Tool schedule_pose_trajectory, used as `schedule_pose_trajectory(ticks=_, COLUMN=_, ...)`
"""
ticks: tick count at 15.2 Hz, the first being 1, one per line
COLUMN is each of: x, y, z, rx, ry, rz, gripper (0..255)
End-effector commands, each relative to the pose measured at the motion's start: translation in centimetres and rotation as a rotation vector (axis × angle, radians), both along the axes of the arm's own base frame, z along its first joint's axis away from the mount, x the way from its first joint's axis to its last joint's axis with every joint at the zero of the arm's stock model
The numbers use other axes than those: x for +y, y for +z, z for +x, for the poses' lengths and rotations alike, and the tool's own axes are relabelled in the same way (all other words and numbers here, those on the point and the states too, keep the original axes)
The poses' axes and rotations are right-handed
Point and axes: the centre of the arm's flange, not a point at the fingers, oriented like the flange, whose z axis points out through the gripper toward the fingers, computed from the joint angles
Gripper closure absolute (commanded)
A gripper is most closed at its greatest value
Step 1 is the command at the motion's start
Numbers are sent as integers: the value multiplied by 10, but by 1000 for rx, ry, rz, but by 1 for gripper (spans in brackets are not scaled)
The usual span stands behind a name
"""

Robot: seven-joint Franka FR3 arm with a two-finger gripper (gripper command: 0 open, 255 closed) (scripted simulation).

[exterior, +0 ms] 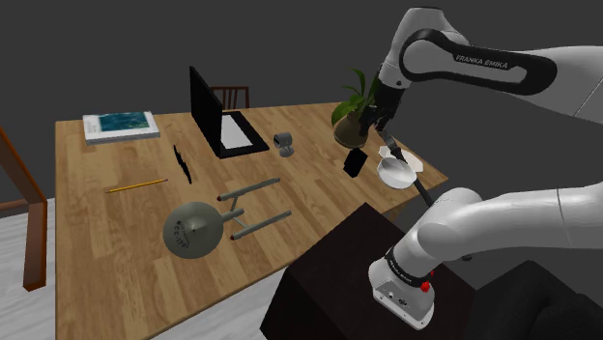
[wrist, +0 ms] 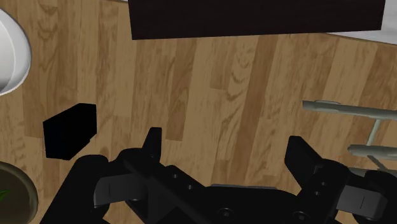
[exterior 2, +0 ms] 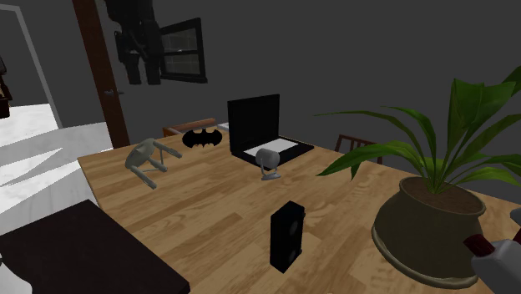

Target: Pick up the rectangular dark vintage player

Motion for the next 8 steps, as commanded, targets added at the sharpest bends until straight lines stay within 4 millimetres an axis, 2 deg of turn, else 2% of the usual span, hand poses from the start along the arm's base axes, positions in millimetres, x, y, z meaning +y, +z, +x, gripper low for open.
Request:
schedule_pose_trajectory(ticks=1, x=-20, y=-19, z=4, rx=0, ry=5, rz=1, gripper=0)
schedule_pose_trajectory(ticks=8, x=-91, y=-76, z=26, rx=6, ry=16, rz=7, gripper=0)
